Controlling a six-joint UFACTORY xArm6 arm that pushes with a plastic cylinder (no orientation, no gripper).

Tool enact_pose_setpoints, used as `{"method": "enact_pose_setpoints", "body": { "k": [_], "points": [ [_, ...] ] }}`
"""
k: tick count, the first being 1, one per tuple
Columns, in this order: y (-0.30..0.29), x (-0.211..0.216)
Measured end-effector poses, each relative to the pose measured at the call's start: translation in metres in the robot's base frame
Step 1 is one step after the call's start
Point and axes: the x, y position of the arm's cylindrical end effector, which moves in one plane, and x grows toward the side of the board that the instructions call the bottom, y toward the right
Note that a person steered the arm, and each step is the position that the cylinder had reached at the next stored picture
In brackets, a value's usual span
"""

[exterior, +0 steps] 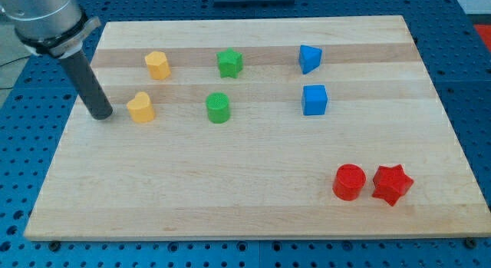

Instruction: Move the red star towards the centre right of the board

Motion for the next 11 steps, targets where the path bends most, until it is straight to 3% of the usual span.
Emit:
{"method": "enact_pose_setpoints", "body": {
  "k": [2, 3, 5, 6, 7, 8, 9, 10, 11],
  "points": [
    [0.06, 0.013],
    [0.046, 0.074],
    [0.269, 0.176],
    [0.379, 0.176],
    [0.433, 0.175],
    [0.448, 0.16],
    [0.439, 0.117],
    [0.436, 0.125],
    [0.396, 0.118]
  ]
}}
